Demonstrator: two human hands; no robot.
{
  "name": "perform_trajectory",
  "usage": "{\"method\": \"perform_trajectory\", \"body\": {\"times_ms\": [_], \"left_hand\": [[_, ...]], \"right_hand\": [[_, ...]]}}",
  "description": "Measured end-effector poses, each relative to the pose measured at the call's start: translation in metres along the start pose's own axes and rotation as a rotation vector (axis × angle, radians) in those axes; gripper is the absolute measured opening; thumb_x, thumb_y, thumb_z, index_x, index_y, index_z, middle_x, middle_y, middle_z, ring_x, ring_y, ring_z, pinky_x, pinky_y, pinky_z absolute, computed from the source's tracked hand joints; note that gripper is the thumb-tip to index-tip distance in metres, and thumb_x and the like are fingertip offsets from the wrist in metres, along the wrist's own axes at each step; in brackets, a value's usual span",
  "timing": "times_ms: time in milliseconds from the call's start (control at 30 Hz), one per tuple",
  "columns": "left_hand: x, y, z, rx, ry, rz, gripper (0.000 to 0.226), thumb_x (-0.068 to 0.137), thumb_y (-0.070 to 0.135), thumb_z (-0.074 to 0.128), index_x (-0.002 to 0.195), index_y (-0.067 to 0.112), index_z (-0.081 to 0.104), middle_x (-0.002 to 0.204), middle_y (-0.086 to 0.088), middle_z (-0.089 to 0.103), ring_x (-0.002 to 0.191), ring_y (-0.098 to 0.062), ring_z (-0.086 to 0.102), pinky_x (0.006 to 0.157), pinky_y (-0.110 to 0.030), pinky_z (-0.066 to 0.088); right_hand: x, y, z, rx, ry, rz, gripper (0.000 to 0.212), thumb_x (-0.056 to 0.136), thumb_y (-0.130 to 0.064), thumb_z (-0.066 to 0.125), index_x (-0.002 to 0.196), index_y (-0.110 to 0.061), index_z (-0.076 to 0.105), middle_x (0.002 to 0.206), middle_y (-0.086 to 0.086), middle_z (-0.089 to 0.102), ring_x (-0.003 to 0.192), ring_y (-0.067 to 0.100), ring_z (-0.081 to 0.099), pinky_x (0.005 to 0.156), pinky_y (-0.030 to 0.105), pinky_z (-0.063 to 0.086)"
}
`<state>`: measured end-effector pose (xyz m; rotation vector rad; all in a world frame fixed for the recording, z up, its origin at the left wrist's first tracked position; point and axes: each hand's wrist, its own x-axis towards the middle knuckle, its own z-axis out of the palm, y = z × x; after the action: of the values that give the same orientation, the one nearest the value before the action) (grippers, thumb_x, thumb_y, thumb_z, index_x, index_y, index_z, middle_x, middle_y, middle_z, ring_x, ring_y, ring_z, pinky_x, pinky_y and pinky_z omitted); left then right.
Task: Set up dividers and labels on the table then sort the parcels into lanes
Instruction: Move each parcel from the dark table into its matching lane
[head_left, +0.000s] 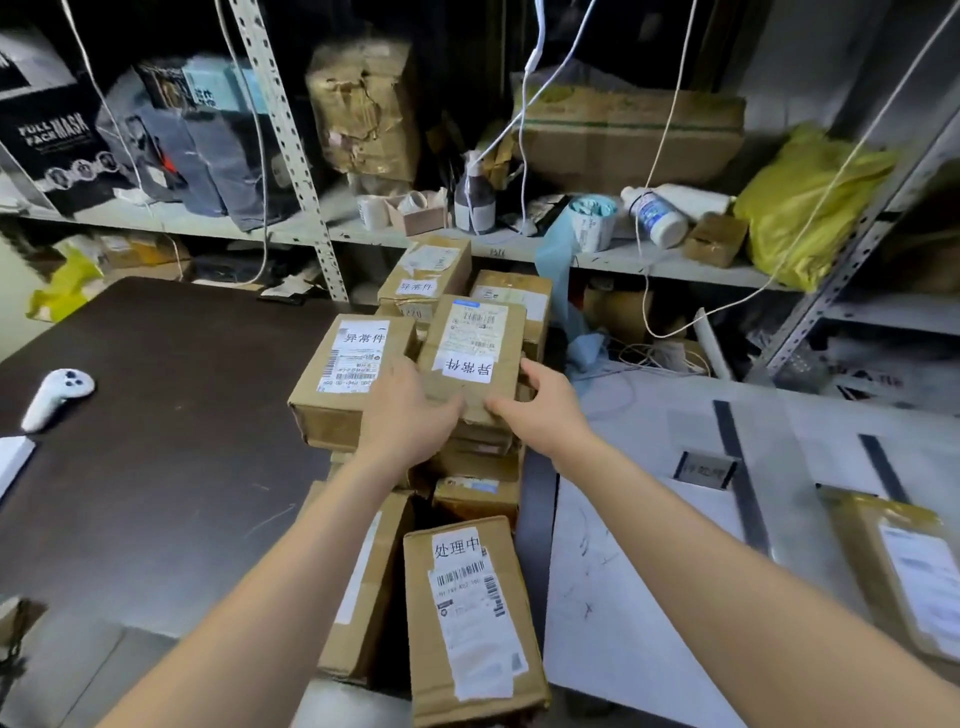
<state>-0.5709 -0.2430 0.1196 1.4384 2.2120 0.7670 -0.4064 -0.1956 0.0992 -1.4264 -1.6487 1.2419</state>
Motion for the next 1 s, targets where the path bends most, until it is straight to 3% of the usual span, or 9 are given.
{"method": "perform_trajectory", "body": {"times_ms": [133,333,467,533,600,667,733,867,1000], "left_hand": [[-0.024,0.024,-0.004,-0.181,-0.01,0.079,0.047,0.082,0.038,0.078,0.112,0.019,0.047,0.096,0.01,0.054,0.097,-0.017,0.056,0.082,-0.035,0.05],[-0.069,0.096,0.032,-0.393,-0.091,0.252,0.062,0.076,0.025,0.085,0.128,0.012,0.054,0.11,0.005,0.058,0.098,-0.012,0.056,0.079,-0.021,0.042],[-0.123,0.154,0.074,-0.507,-0.259,0.299,0.046,0.075,0.02,0.085,0.114,0.023,0.061,0.096,0.013,0.065,0.077,0.004,0.062,0.064,-0.013,0.048],[-0.154,0.183,0.1,-0.57,-0.372,0.314,0.034,0.078,0.013,0.083,0.105,0.023,0.065,0.095,0.013,0.07,0.072,0.01,0.066,0.063,-0.009,0.052],[-0.186,0.214,0.129,-0.614,-0.446,0.322,0.031,0.078,0.009,0.082,0.099,0.026,0.065,0.098,0.011,0.073,0.078,0.006,0.07,0.072,-0.016,0.057],[-0.221,0.248,0.158,-0.636,-0.496,0.347,0.032,0.078,0.008,0.082,0.092,0.029,0.062,0.096,0.012,0.072,0.076,0.005,0.07,0.069,-0.015,0.056],[-0.258,0.283,0.19,-0.635,-0.539,0.391,0.031,0.08,0.005,0.081,0.096,0.026,0.065,0.091,0.014,0.07,0.069,0.011,0.068,0.063,-0.009,0.053],[-0.334,0.347,0.261,-0.598,-0.692,0.441,0.042,0.081,0.006,0.08,0.119,0.018,0.066,0.101,0.005,0.073,0.076,0.004,0.071,0.065,-0.013,0.055],[-0.4,0.405,0.33,-0.532,-0.843,0.479,0.046,0.081,0.014,0.082,0.124,0.018,0.065,0.109,0.0,0.073,0.089,-0.008,0.073,0.07,-0.02,0.057]], "right_hand": [[-0.032,-0.003,-0.023,0.056,0.107,-0.006,0.051,0.087,-0.023,0.075,0.135,-0.031,0.06,0.116,-0.023,0.063,0.108,-0.001,0.06,0.083,0.015,0.05],[-0.102,0.012,-0.102,0.084,0.283,0.079,0.054,0.083,-0.038,0.071,0.136,-0.039,0.059,0.13,-0.019,0.065,0.119,0.004,0.06,0.099,0.035,0.055],[-0.165,0.03,-0.179,0.076,0.379,0.082,0.038,0.092,-0.019,0.067,0.128,-0.032,0.063,0.116,-0.022,0.067,0.106,-0.002,0.062,0.083,0.009,0.048],[-0.2,0.042,-0.218,0.083,0.418,0.075,0.041,0.092,-0.018,0.068,0.13,-0.033,0.062,0.114,-0.022,0.067,0.106,-0.001,0.062,0.083,0.009,0.047],[-0.232,0.059,-0.257,0.081,0.468,0.1,0.046,0.088,-0.024,0.07,0.132,-0.033,0.063,0.123,-0.018,0.068,0.114,0.005,0.062,0.097,0.024,0.052],[-0.263,0.083,-0.297,0.077,0.521,0.131,0.054,0.078,-0.037,0.071,0.131,-0.035,0.064,0.124,-0.018,0.068,0.116,0.007,0.063,0.102,0.035,0.053],[-0.298,0.108,-0.34,0.093,0.584,0.142,0.058,0.073,-0.043,0.072,0.129,-0.035,0.064,0.123,-0.02,0.068,0.116,0.007,0.063,0.101,0.035,0.053],[-0.373,0.169,-0.429,0.123,0.683,0.171,0.049,0.087,-0.028,0.073,0.133,-0.033,0.059,0.106,-0.029,0.058,0.104,-0.003,0.056,0.086,0.019,0.046],[-0.439,0.228,-0.504,0.129,0.793,0.269,0.053,0.083,-0.03,0.075,0.133,-0.03,0.059,0.112,-0.024,0.064,0.114,0.004,0.058,0.103,0.032,0.05]]}}
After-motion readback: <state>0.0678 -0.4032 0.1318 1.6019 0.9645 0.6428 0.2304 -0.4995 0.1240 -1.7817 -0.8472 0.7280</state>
